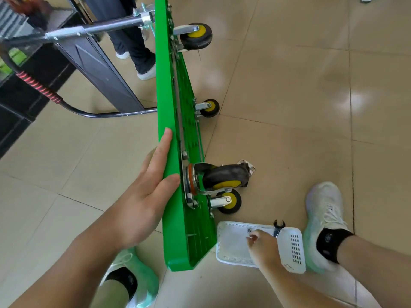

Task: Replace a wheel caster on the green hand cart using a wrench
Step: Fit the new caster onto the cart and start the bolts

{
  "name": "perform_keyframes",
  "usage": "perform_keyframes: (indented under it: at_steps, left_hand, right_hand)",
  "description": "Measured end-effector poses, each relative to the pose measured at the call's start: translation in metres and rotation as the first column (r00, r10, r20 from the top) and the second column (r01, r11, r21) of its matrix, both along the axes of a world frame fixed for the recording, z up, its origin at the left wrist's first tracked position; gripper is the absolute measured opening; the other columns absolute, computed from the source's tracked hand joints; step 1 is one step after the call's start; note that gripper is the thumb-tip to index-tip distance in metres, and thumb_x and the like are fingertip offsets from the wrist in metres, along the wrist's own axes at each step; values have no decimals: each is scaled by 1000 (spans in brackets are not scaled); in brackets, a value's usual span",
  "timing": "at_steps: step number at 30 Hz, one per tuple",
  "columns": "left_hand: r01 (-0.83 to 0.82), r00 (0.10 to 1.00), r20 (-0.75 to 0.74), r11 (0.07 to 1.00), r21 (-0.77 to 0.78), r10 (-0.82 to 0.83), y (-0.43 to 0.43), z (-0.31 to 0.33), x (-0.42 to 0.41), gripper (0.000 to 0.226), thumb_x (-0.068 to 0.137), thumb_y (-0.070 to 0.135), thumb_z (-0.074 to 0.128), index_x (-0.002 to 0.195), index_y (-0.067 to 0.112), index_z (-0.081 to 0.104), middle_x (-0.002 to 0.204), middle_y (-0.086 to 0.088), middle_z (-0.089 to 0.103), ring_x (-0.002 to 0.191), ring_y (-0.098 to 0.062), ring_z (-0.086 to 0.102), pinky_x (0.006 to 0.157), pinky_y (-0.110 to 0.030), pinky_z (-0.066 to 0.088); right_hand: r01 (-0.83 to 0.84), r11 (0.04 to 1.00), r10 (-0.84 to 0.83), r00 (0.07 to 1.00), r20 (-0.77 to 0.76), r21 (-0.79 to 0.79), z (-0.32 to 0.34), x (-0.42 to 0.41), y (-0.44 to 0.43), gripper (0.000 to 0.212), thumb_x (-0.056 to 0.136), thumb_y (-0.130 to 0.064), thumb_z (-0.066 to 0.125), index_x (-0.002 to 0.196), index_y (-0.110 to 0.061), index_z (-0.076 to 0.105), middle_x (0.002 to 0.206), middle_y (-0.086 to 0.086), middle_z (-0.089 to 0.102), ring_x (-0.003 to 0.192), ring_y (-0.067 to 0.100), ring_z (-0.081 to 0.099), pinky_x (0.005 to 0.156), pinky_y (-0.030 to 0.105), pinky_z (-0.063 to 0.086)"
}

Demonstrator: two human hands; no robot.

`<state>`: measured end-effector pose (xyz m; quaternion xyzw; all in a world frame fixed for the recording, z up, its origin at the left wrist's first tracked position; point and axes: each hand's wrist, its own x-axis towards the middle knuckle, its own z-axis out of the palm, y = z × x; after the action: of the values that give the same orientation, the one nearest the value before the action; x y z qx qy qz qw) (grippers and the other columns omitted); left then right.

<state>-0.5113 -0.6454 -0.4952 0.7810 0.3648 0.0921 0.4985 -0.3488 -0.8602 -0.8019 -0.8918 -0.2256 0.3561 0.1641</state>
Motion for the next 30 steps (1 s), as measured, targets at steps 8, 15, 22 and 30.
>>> perform_keyframes:
  at_steps: [8,15,22,30]
  left_hand:
    - [-28,997,69,998,-63,32,-2,-9,-4,73,89,57,44,152,67,9,161,36,22,152,-8,31,123,-50,26]
    - [-77,994,81,996,-37,79,-4,-16,-4,64,88,64,47,145,74,20,160,34,28,152,-11,32,121,-53,30]
    - [-85,992,88,995,-53,89,-4,-14,-1,66,88,63,46,148,71,18,161,33,27,152,-7,29,123,-51,27]
    - [-5,1000,5,1000,-5,5,-3,0,3,83,85,60,36,159,52,-1,151,49,17,147,16,18,126,-29,17]
  right_hand:
    - [196,973,-203,978,-45,-120,-57,-4,14,26,96,-29,56,110,-13,70,107,2,72,103,21,65,95,36,49]
    - [373,919,-380,924,-39,-126,-53,-10,29,26,97,-31,61,98,-6,66,95,11,67,87,27,57,73,36,40]
    - [368,925,-375,925,-64,-95,-42,-7,26,16,95,-21,55,96,-9,66,83,5,64,91,32,65,76,36,52]
    - [368,899,-333,927,-173,239,56,-24,11,13,86,-16,70,91,-26,65,74,-13,68,78,6,65,64,11,39]
